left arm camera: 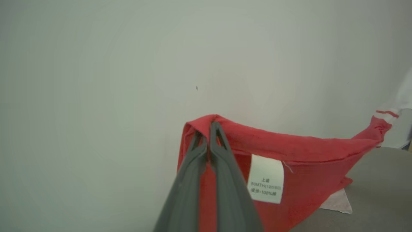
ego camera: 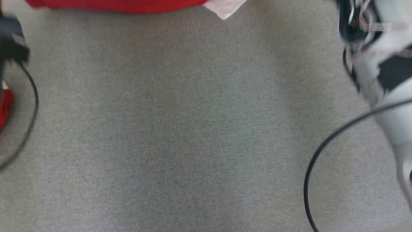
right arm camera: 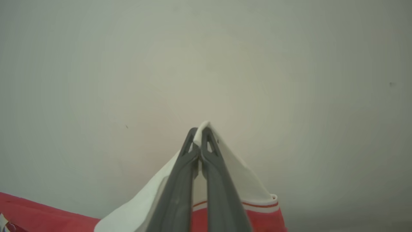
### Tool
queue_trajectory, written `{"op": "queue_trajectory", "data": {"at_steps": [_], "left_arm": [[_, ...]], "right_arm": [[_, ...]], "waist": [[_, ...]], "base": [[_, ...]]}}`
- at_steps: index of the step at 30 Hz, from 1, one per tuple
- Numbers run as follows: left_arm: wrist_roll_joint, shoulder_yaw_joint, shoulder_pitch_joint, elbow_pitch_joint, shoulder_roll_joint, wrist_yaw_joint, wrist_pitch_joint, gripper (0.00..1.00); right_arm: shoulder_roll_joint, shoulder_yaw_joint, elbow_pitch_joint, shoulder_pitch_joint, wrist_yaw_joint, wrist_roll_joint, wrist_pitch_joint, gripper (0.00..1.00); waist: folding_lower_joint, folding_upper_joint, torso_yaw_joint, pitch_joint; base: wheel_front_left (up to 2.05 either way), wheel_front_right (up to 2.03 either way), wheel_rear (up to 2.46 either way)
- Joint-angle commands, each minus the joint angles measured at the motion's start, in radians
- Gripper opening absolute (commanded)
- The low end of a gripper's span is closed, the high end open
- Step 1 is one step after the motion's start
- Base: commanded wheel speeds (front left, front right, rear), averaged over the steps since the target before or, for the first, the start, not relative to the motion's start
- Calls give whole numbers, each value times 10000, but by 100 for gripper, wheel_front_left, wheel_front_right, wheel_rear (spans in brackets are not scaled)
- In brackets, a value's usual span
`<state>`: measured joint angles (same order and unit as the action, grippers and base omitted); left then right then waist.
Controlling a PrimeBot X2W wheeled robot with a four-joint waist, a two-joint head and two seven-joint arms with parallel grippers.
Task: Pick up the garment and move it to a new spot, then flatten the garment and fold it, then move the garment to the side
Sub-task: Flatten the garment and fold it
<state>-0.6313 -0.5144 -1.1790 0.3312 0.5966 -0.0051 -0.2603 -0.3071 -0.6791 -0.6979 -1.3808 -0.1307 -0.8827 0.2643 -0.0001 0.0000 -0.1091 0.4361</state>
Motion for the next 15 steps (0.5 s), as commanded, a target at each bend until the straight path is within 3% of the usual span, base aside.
{"op": "queue_trajectory", "data": {"at_steps": [1,8,15], "left_arm": [[-33,94,431,-189,128,102,-29,0],[-207,1015,3891,-2253,74,1051,-30,0],[-40,2072,6517,-3392,-631,1407,-30,0]], "right_arm": [[-69,70,208,397,-1,-119,20,0],[-532,462,1956,3551,-1,69,20,0],[-830,1379,3410,5921,-1,444,22,0]], "waist": [[1,0,-105,-461],[1,0,-179,-1246],[1,0,-126,-1687]], "base": [[0,0,0],[0,0,0],[0,0,0]]}}
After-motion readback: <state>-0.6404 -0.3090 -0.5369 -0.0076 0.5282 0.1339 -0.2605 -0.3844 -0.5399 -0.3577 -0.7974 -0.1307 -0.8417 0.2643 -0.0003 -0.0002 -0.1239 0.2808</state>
